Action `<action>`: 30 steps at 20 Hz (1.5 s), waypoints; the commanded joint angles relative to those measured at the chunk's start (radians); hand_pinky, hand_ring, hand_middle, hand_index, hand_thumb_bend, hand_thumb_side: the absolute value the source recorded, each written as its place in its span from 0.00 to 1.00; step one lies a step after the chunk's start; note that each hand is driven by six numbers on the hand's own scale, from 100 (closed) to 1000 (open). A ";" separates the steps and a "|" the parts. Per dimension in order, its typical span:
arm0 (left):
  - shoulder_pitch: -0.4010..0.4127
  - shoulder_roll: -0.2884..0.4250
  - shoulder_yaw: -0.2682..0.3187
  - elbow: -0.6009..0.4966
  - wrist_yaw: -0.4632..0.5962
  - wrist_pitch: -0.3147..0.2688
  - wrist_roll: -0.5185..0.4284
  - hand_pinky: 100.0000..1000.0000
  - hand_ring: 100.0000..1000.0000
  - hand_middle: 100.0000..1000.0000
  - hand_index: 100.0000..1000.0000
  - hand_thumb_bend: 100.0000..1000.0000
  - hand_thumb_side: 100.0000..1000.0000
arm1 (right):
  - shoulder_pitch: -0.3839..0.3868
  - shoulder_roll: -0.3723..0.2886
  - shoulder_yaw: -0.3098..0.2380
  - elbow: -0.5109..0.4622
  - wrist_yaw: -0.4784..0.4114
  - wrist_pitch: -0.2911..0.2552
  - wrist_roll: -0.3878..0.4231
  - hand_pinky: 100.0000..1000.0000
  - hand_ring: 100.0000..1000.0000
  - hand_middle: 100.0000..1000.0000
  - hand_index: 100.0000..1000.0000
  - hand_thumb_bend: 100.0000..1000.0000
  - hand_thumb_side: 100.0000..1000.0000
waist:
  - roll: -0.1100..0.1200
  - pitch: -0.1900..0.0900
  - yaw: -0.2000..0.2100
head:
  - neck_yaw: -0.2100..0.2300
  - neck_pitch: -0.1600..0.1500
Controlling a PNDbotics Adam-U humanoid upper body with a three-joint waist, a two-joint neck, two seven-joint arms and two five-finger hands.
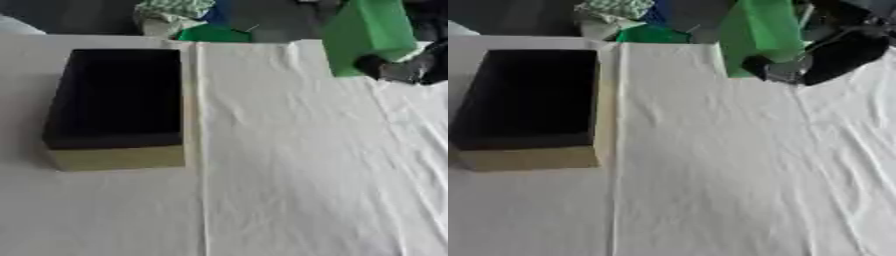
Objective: Pick up objects on the table and place them in the box.
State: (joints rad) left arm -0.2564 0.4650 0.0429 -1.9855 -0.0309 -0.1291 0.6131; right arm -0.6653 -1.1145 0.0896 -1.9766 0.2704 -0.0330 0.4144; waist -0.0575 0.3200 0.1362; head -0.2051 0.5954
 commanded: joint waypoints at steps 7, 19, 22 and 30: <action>-0.031 0.015 -0.009 -0.014 0.017 -0.005 -0.019 0.60 0.67 0.71 0.76 0.42 1.00 | -0.154 0.065 0.041 0.092 0.019 -0.026 0.043 0.67 0.53 0.42 0.64 0.00 0.50 | -0.010 -0.012 0.042 | -0.065 -0.034; -0.056 0.004 -0.016 -0.014 0.029 -0.010 -0.028 0.60 0.67 0.71 0.76 0.42 1.00 | -0.258 0.171 0.123 0.110 0.118 -0.061 0.081 0.67 0.54 0.42 0.63 0.00 0.47 | -0.036 0.008 0.091 | -0.109 -0.038; -0.065 0.001 -0.017 -0.014 0.030 -0.012 -0.029 0.60 0.67 0.71 0.76 0.42 1.00 | -0.281 0.192 0.140 0.118 0.172 -0.058 0.069 0.67 0.54 0.42 0.63 0.00 0.47 | -0.041 0.013 0.102 | -0.111 -0.041; -0.085 -0.007 -0.024 -0.014 0.040 -0.014 -0.038 0.60 0.67 0.71 0.76 0.42 1.00 | -0.317 0.232 0.181 0.163 0.210 -0.069 0.078 0.66 0.54 0.42 0.63 0.00 0.49 | -0.060 0.028 0.144 | -0.126 -0.051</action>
State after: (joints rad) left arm -0.3288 0.4468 0.0180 -1.9855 0.0073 -0.1421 0.5794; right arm -0.9615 -0.8709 0.2757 -1.8188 0.4737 -0.0989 0.4887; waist -0.1251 0.3666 0.2824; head -0.3249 0.5587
